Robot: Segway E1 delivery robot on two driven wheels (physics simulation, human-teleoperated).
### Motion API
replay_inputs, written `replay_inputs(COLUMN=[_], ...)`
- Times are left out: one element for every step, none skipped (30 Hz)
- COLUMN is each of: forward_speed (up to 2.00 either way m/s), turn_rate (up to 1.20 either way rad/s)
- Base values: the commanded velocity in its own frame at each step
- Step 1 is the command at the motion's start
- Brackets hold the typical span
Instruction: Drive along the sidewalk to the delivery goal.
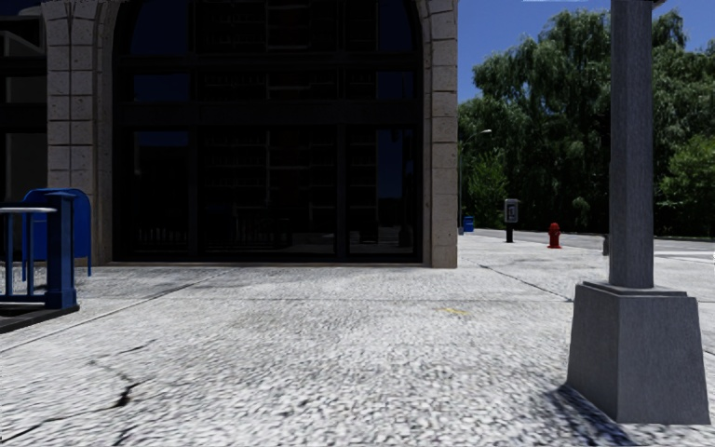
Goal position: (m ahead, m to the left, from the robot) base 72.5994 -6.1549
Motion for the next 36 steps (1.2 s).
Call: replay_inputs(forward_speed=[1.72,1.72,1.72,1.72,1.72,1.72,1.72,1.72,1.72,1.72,1.72,1.72,1.72,1.72,1.72,1.72,1.72,1.72,1.72,1.72,1.72,1.72,1.72,1.72,1.72,1.72,1.72,1.72,1.72,1.72,1.72,1.72,1.72,1.72,1.72,1.72], turn_rate=[-0.29,-0.29,-0.29,-0.29,-0.29,-0.29,-0.29,-0.29,-0.29,-0.29,-0.29,-0.29,-0.29,-0.29,-0.29,-0.29,-0.29,-0.29,-0.29,-0.29,-0.29,-0.29,-0.29,-0.29,-0.29,-0.29,-0.29,-0.29,-0.29,-0.29,-0.29,-0.29,-0.29,-0.29,-0.29,-0.29])
